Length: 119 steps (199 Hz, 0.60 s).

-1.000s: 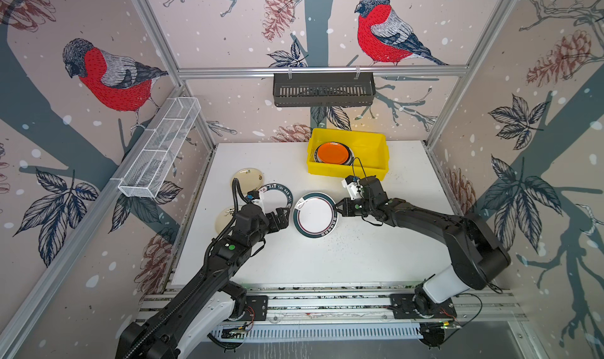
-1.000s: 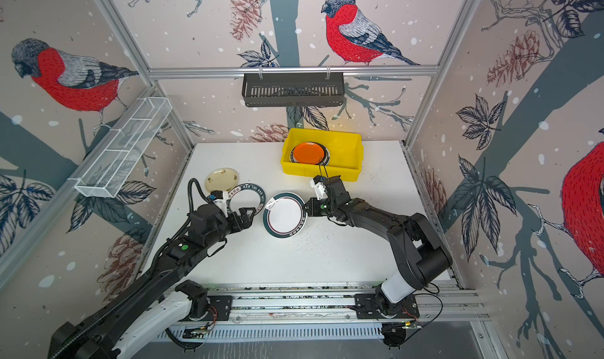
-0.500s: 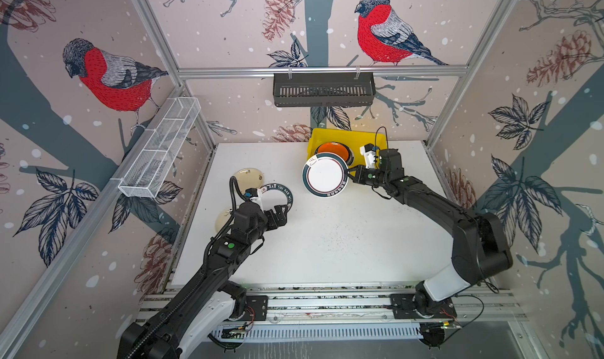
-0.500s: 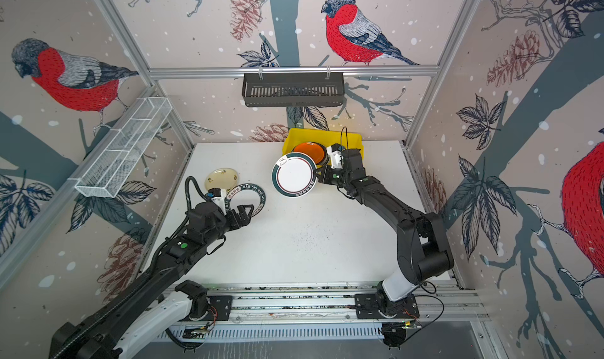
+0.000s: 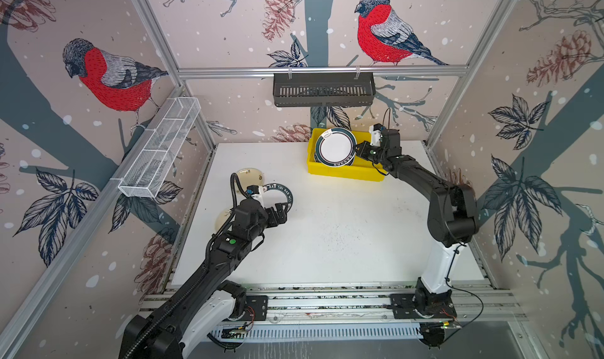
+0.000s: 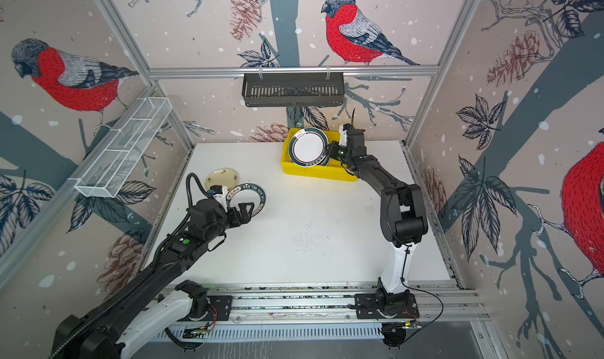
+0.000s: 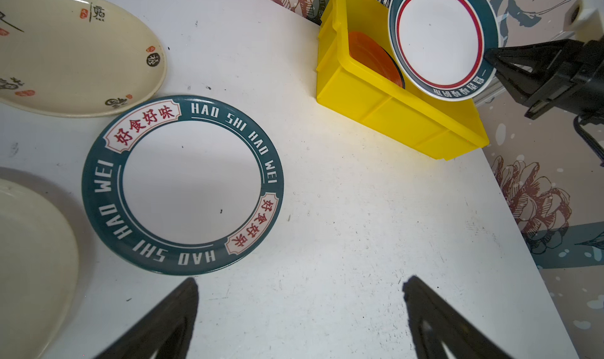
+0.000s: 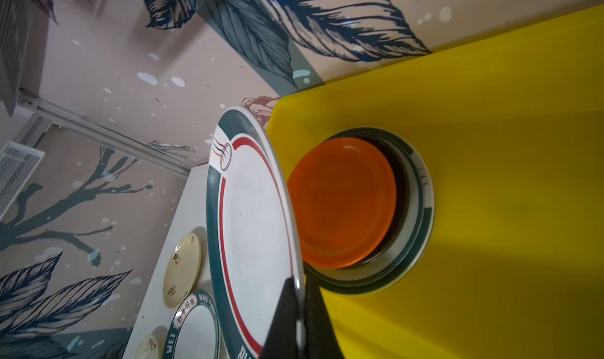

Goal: Place the plates into the plastic bin on the countertop
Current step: Place the plate in the plastic bin.

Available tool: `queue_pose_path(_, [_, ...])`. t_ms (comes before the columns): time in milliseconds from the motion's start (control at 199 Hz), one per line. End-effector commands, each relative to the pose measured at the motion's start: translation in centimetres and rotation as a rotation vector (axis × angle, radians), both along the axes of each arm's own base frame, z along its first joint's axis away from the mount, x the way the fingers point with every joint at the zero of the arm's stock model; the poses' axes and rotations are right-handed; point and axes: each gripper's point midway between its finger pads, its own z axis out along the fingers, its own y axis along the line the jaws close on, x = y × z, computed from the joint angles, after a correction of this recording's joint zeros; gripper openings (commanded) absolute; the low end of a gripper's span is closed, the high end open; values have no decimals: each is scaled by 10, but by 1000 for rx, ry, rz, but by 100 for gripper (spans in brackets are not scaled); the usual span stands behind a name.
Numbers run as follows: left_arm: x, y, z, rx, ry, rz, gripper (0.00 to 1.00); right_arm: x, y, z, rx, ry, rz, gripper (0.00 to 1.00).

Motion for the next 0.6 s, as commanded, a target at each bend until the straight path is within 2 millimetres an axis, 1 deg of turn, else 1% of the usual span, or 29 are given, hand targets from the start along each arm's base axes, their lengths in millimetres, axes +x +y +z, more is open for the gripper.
queue_pose_path(0, [6, -2, 15, -8, -51, -6, 97, 23, -4, 7, 3, -42, -52, 0])
queue_pose_path(131, [8, -2, 19, -5, -61, -10, 97, 43, -4, -6, -5, -20, -68, 0])
queue_pose_path(232, [9, -3, 19, -4, -61, -13, 97, 56, -2, -22, -21, 12, -77, 0])
queue_pose_path(322, [8, -3, 18, -5, -57, -17, 97, 63, -1, -37, -31, 43, -74, 0])
queue_pose_path(458, [6, -1, 15, 2, -50, -9, 97, 61, 5, -55, -50, 84, -65, 0])
queue_pose_path(594, [6, 1, 9, 9, -49, 3, 97, 57, 8, -63, -69, 114, -54, 1])
